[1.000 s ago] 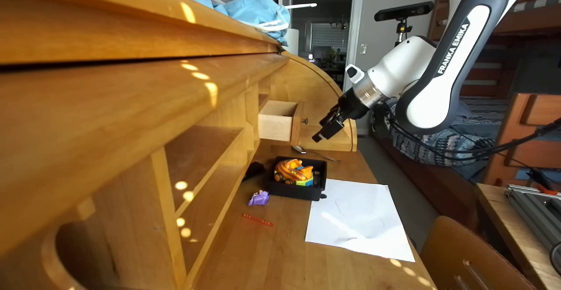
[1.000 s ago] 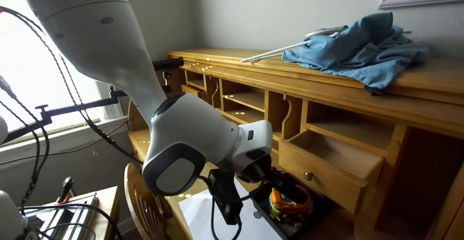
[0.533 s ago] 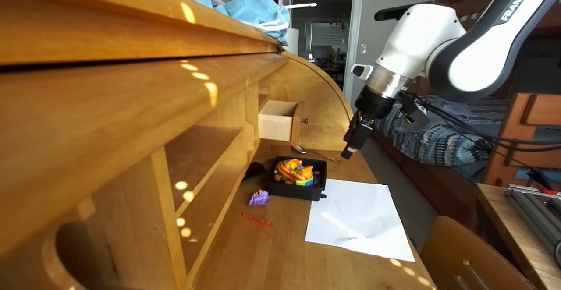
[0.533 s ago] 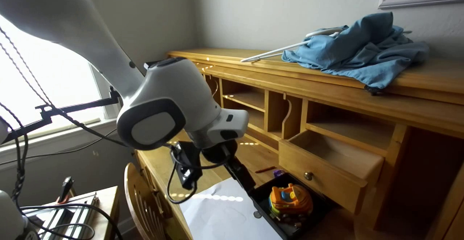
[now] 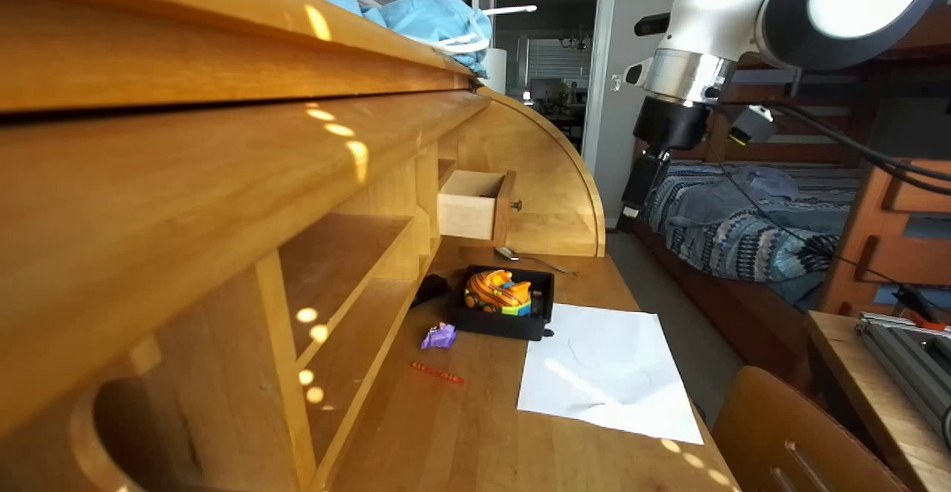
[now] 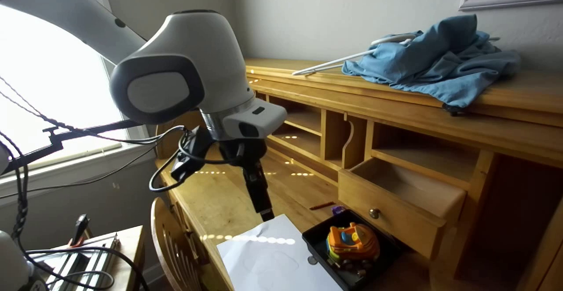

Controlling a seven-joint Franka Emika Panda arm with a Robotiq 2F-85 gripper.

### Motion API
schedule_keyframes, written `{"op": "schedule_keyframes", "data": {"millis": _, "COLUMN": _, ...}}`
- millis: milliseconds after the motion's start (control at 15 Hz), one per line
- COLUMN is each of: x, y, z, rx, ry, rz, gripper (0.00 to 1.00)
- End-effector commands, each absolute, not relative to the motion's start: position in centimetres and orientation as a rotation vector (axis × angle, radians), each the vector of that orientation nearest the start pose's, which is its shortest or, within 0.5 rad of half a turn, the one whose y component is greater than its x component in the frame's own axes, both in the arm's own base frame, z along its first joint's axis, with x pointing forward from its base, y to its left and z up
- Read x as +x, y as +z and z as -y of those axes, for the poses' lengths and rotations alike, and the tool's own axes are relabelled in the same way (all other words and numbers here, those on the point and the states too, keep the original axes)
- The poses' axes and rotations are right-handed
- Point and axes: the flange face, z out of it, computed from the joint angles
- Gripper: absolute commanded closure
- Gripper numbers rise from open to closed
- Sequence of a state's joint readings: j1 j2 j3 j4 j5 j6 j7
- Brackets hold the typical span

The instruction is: Open the top right drawer

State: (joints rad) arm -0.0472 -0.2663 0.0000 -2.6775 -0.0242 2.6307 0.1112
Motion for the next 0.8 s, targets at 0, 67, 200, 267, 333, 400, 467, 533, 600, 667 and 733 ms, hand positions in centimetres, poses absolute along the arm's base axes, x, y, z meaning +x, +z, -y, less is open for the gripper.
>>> {"op": "schedule_keyframes", "data": {"millis": 0, "x": 41.1, "y": 36.1, "z": 1.5, "rx": -3.086, "ry": -0.224, "rz": -0.284, "gripper": 0.0}}
{"op": "schedule_keyframes", "data": {"millis": 67, "x": 40.8, "y": 36.4, "z": 1.7, "rx": -3.112, "ry": -0.179, "rz": -0.276, "gripper": 0.0}}
{"op": "schedule_keyframes", "data": {"millis": 200, "x": 40.2, "y": 37.0, "z": 2.1, "rx": -3.134, "ry": -0.117, "rz": -0.264, "gripper": 0.0}}
{"op": "schedule_keyframes", "data": {"millis": 267, "x": 39.9, "y": 37.3, "z": 2.1, "rx": -3.139, "ry": -0.096, "rz": -0.255, "gripper": 0.0}}
{"op": "schedule_keyframes", "data": {"millis": 333, "x": 39.7, "y": 37.5, "z": 2.2, "rx": -3.154, "ry": -0.074, "rz": -0.234, "gripper": 0.0}}
{"op": "schedule_keyframes", "data": {"millis": 400, "x": 39.5, "y": 37.7, "z": 2.3, "rx": -3.162, "ry": -0.065, "rz": -0.216, "gripper": 0.0}}
{"op": "schedule_keyframes", "data": {"millis": 467, "x": 39.3, "y": 37.8, "z": 2.4, "rx": -3.186, "ry": -0.051, "rz": -0.179, "gripper": 0.0}}
{"op": "schedule_keyframes", "data": {"millis": 533, "x": 39.2, "y": 37.9, "z": 2.5, "rx": -3.231, "ry": -0.074, "rz": -0.152, "gripper": 0.0}}
{"op": "schedule_keyframes", "data": {"millis": 600, "x": 39.9, "y": 37.1, "z": 2.1, "rx": -3.174, "ry": -0.067, "rz": -0.196, "gripper": 0.0}}
{"op": "schedule_keyframes", "data": {"millis": 667, "x": 39.8, "y": 37.3, "z": 2.3, "rx": -3.194, "ry": -0.073, "rz": -0.177, "gripper": 0.0}}
{"op": "schedule_keyframes", "data": {"millis": 733, "x": 39.8, "y": 37.4, "z": 2.4, "rx": -3.202, "ry": -0.077, "rz": -0.17, "gripper": 0.0}}
